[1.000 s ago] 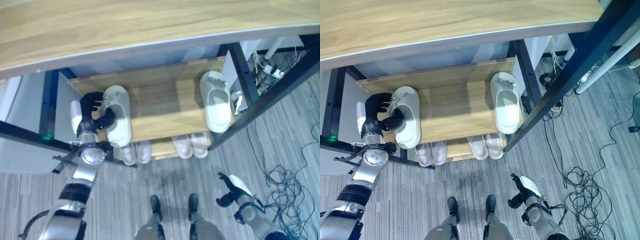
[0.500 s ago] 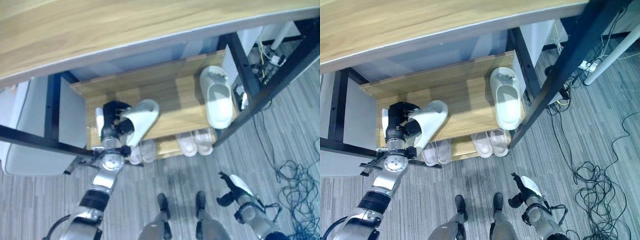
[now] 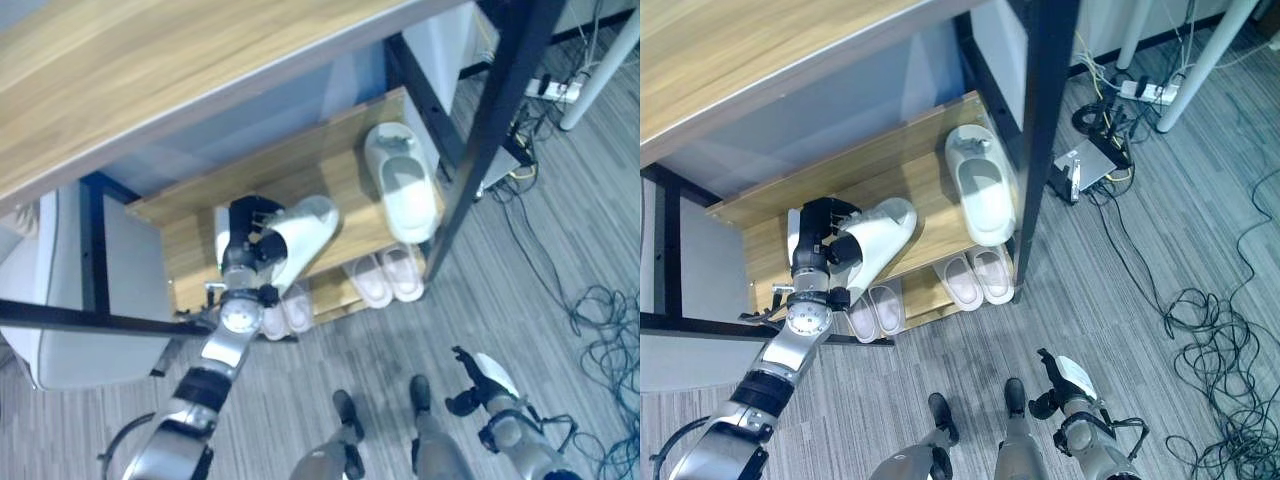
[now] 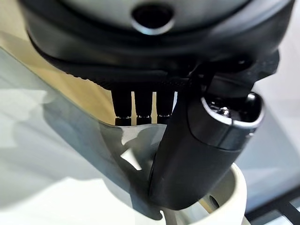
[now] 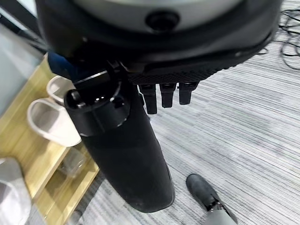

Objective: Arrange the slippers neatly on the shoe rack.

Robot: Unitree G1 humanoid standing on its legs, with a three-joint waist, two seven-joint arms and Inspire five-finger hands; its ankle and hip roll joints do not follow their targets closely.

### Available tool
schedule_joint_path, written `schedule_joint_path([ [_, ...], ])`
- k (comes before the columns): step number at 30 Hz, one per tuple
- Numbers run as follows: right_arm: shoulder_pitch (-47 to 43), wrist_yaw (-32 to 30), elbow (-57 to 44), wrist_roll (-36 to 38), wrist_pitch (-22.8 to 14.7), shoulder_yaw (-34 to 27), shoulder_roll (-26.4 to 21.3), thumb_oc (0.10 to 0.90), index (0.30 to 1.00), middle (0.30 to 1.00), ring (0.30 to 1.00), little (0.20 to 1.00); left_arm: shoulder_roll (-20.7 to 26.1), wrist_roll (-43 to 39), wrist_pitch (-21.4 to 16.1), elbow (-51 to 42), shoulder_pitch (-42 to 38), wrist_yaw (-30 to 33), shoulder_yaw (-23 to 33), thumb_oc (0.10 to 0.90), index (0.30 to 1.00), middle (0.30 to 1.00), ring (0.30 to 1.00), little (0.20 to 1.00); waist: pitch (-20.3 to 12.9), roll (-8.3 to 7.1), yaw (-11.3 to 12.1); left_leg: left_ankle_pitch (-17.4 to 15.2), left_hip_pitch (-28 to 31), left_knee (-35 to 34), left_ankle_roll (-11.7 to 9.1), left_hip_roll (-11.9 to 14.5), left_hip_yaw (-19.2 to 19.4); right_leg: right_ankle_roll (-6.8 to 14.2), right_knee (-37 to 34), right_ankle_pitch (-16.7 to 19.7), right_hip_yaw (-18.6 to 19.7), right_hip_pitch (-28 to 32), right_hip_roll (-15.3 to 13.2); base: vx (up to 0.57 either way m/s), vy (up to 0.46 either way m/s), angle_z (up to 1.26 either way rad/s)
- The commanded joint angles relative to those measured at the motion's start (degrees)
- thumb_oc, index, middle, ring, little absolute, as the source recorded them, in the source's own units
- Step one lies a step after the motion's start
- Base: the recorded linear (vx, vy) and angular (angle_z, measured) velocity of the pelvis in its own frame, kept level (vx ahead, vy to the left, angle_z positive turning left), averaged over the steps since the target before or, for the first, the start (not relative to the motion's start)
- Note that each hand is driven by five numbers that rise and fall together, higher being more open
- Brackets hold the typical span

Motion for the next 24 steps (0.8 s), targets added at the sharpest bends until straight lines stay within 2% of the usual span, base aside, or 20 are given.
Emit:
schedule_joint_path([
  [1, 2.14, -2.89, -3.77, 0.93, -1.36, -0.73, -3.57, 0.8, 0.9, 0.9, 0.9, 0.9, 3.13, -0.93, -4.27, 3.7, -11.23, 3.77, 0.9, 0.4, 0.3, 0.3, 0.3, 0.3, -3.24, 0.05, -0.93, -1.67, 2.36, -0.45, -4.06, 1.31, 1.58, 7.41, -0.06, -1.84, -5.66, -2.6, -4.44, 0.0, -0.021, -0.17],
  [12, 2.28, -3.19, -3.43, 2.42, -2.05, -0.32, -3.84, 0.8, 0.9, 0.9, 0.9, 0.9, 5.32, -1.38, -3.24, 10.61, -18.58, 4.12, -1.38, 0.4, 0.3, 0.3, 0.3, 0.3, -2.81, 0.64, -2.33, -1.74, 2.16, -0.45, -4.47, 1.59, 2.0, 7.64, -0.06, -1.82, -5.26, -3.44, -4.13, 0.01, -0.006, -0.02],
  [18, 2.52, -2.99, -4.34, 3.34, -2.79, -0.06, -3.99, 0.8, 0.9, 0.9, 0.9, 0.9, 8.08, -1.47, -2.98, 14.34, -21.45, 3.65, -1.8, 0.4, 0.3, 0.3, 0.3, 0.3, -2.69, 0.6, -2.58, -1.72, 2.14, -0.45, -4.58, 1.68, 2.3, 7.64, -0.06, -1.64, -4.91, -3.92, -3.89, 0.01, -0.007, -0.08],
  [24, 3.1, -3.06, -3.69, 3.67, -3.24, 0.26, -3.5, 0.8, 0.9, 0.9, 0.9, 0.9, 8.07, -2.93, -3.03, 16.83, -23.04, 4.15, -1.36, 0.4, 0.3, 0.3, 0.3, 0.3, -2.62, 0.46, -2.78, -1.6, 2.13, -0.45, -4.71, 1.8, 2.34, 7.52, -0.06, -1.64, -5.21, -3.96, -3.84, 0.0, -0.003, -0.01],
])
